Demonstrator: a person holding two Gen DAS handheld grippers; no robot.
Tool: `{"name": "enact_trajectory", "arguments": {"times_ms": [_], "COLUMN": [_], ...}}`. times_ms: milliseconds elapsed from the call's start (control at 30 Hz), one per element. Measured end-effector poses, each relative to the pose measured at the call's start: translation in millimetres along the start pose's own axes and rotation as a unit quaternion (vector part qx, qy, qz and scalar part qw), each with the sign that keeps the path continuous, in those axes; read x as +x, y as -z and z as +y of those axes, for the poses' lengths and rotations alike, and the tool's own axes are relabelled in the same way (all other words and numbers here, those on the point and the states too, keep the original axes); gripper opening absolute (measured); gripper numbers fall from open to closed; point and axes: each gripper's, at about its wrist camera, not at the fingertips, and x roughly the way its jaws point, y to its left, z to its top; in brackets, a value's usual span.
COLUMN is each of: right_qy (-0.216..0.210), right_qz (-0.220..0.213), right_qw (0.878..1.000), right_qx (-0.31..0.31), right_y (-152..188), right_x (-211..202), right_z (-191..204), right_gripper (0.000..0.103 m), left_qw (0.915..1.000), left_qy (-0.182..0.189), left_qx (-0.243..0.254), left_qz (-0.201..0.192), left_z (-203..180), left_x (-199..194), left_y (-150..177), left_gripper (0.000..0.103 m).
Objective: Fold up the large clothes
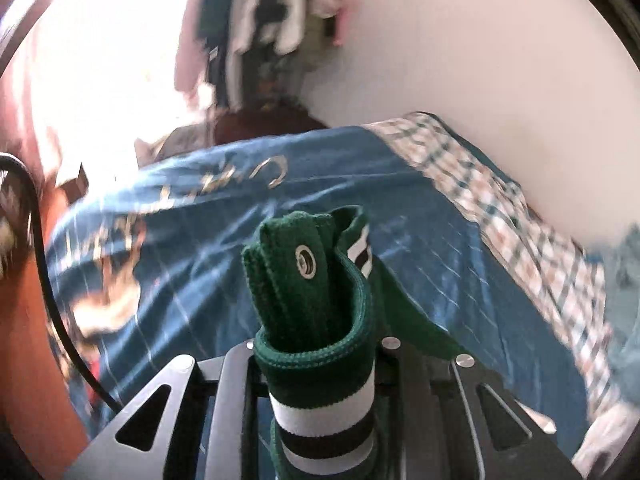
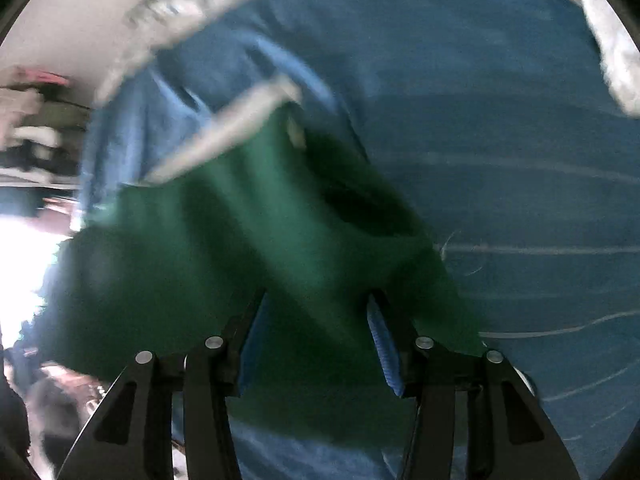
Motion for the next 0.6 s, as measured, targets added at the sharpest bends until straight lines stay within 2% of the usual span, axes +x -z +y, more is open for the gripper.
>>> {"name": "enact_trajectory", "arguments": {"times_ms": [33,67,133,200,267,300,333,367,433,533,600], "right_qy": [0.032,0.057,0.057,0.053,0.022,-0.005,-0.018,-0.031,-0.043,-0.056,-0.043], "right_qz": [0.017,0.024,0.018,0.028,0.04,0.043,0.042,0.035,0.023,0.011,0.005], "right_qw": [0.999,0.998,0.998,0.998,0.999,0.999,0.998,0.998,0.998,0.996,0.996], "right_qx": [0.003,0.007,0.014,0.019,0.025,0.032,0.036,0.038,0.04,0.061,0.083], "right_y": [0,0,-4,-8,-10,-9,-7,-3,3,17,25], "right_x": [22,38,55,51,39,28,21,6,-13,-40,-51], "right_z": [-3,-7,-17,-16,-22,-29,-35,-45,-60,-92,-116], "right_gripper": [0.03,0.029,0.026,0.03,0.031,0.034,0.041,0.043,0.043,0.043,0.044], "left_qw": [0.9999,0.9997,0.9989,0.9977,0.9952,0.9932,0.9915,0.9888,0.9806,0.9639,0.9505], "left_qy": [0.005,0.008,0.021,0.032,0.056,0.071,0.083,0.1,0.138,0.201,0.239], "left_qx": [0.013,0.024,0.04,0.057,0.076,0.087,0.097,0.107,0.138,0.174,0.194], "left_qz": [-0.001,-0.004,-0.011,-0.02,-0.027,-0.028,-0.028,-0.026,-0.018,0.013,0.045], "left_z": [-10,-19,-38,-57,-83,-97,-110,-125,-161,-217,-252], "left_x": [-4,-7,-17,-29,-44,-52,-58,-64,-79,-92,-94], "left_y": [0,0,0,0,2,4,7,11,24,58,88], "left_gripper": [0.018,0.018,0.018,0.018,0.018,0.018,0.018,0.018,0.018,0.017,0.017]}}
